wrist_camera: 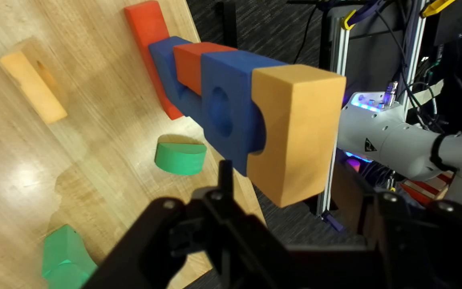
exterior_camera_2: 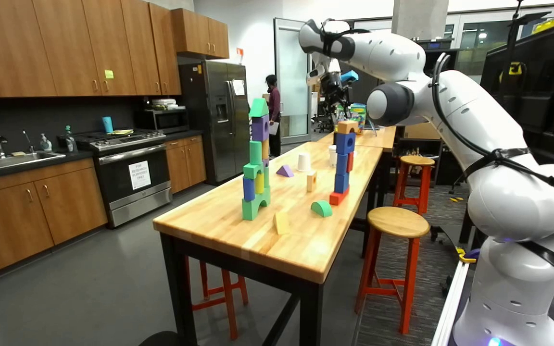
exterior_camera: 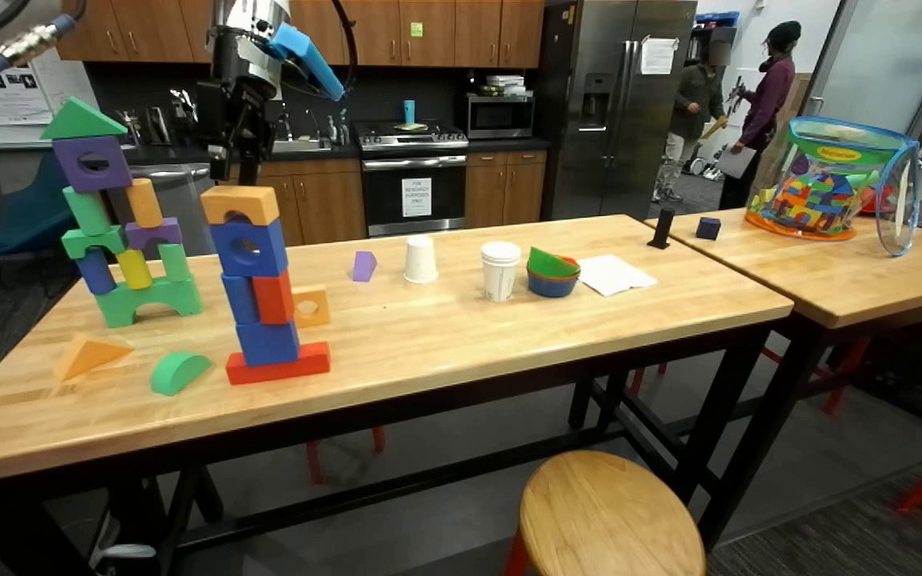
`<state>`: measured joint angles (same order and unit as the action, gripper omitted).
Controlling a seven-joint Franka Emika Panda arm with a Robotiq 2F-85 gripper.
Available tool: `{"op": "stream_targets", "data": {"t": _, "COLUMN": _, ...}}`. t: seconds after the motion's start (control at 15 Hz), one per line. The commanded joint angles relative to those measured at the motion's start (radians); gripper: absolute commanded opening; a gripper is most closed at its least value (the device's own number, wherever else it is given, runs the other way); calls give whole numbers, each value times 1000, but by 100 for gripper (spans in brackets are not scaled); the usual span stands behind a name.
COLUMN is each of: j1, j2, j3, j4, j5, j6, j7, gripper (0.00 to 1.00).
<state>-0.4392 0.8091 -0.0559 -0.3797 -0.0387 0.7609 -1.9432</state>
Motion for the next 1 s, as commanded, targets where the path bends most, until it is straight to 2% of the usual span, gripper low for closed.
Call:
{"op": "stream_targets", "data": {"t": 0.0, "j1": -3, "j2": 40, "j3": 4, "j4": 73, "j5": -1, "j6": -32, "j7": 1, "gripper": 65}}
{"op": "stream_targets", "data": {"t": 0.07, "j1": -3, "j2": 40, "j3": 4, "j4": 73, "j5": -1, "j6": -32, "j7": 1, "gripper": 65}}
{"op": "stream_targets", "data": {"t": 0.13, "j1": -3, "j2": 40, "j3": 4, "j4": 73, "j5": -1, "j6": -32, "j7": 1, "gripper": 90}}
{"op": "stream_targets", "data": {"t": 0.27, "j1": -1, "j2": 5, "j3": 6, "j4": 12, "j5": 0, "j6": -12, "j7": 2, "gripper": 96}}
{"op": "stream_targets", "data": {"t": 0.4, "j1": 1, "j2": 11, "j3": 6, "j4": 25, "j5": 0, "j6": -14, "j7": -2, "gripper": 100}}
{"op": "stream_targets", "data": {"t": 0.93, "j1": 3, "j2": -72, "j3": 0, "j4": 18, "j5": -2, "j6": 16, "j7": 20, "gripper": 100}}
